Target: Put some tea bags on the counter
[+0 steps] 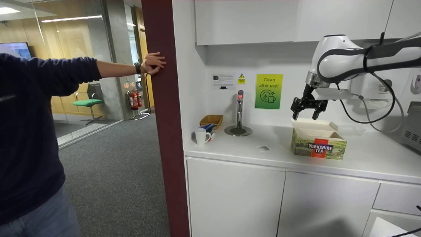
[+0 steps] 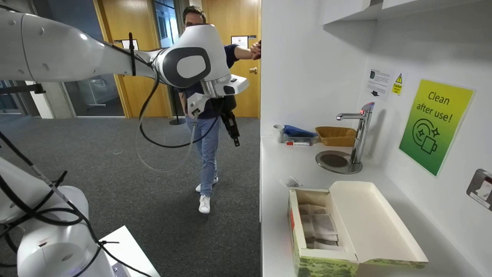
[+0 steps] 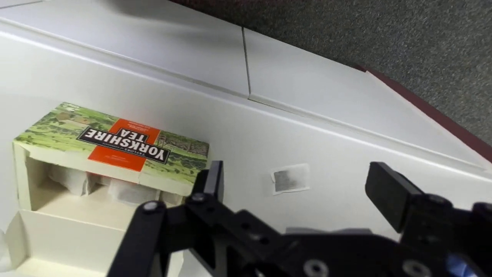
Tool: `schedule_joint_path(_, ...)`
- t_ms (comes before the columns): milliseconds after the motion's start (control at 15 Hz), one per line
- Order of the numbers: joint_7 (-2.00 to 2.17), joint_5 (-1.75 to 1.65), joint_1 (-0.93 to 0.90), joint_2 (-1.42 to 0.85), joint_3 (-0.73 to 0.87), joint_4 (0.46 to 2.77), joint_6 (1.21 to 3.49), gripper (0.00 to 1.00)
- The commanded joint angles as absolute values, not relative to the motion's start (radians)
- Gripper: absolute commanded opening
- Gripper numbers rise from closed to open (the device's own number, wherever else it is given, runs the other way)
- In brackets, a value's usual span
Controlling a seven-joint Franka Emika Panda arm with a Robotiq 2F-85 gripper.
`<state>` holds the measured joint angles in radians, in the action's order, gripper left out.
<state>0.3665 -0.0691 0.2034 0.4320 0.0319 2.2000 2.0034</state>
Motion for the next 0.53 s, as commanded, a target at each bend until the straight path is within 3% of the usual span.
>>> schedule_joint_path(0,0.367,-0.071,0.202,0.430,0.048,2.197,2.000,1.00)
schedule_joint_path(467,0.376,-0.073,0.207,0.415,0.050,2.182,2.002,1.00)
